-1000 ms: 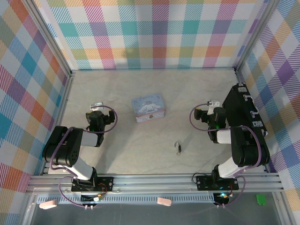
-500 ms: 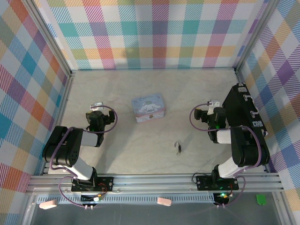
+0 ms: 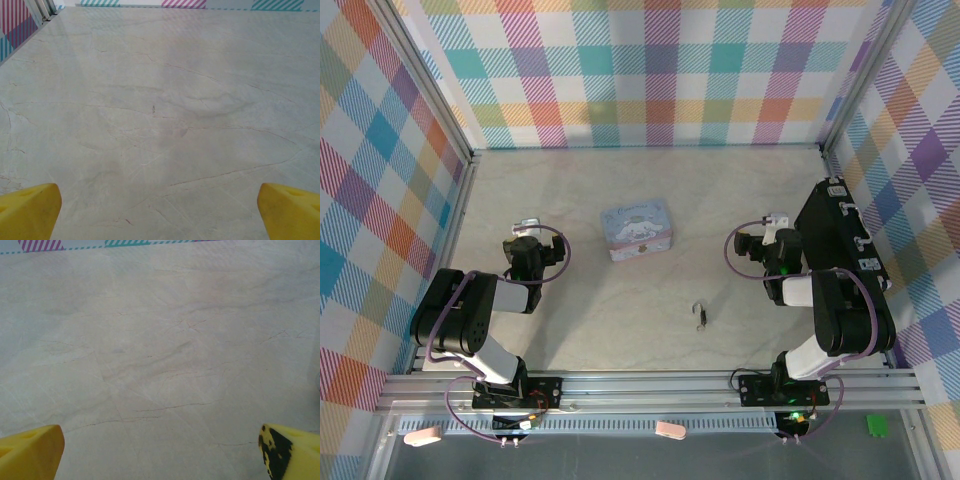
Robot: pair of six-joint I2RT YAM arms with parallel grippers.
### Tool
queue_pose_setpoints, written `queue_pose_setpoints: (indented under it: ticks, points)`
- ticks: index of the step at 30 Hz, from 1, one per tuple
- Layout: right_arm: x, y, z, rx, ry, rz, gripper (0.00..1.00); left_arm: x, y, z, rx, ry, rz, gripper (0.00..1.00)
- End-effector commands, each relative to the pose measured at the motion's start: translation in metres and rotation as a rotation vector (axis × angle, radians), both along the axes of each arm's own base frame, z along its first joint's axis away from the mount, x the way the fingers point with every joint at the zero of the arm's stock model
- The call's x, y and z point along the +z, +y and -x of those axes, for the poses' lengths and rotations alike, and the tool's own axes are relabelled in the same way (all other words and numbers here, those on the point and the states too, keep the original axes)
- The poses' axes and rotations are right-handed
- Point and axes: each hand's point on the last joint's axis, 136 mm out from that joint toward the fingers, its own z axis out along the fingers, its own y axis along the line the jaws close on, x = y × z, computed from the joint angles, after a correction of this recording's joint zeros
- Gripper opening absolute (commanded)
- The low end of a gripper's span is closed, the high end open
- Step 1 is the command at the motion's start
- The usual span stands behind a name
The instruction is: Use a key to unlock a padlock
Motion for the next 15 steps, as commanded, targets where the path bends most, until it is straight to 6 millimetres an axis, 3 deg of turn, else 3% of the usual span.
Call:
queue_pose_setpoints:
  ticks: [1, 15]
  points:
    - [0.016, 0.0036, -0.0068, 0.016, -0.057, -0.014, 0.99, 0.0087, 0.0002, -0.0065, 0.004, -0.031, 0.024, 1.0]
    - [0.0159, 0.0035, -0.0069, 0.017, -0.055, -0.017, 0.99, 0.0088, 0.0, -0.0066, 0.004, -0.031, 0.024, 1.0]
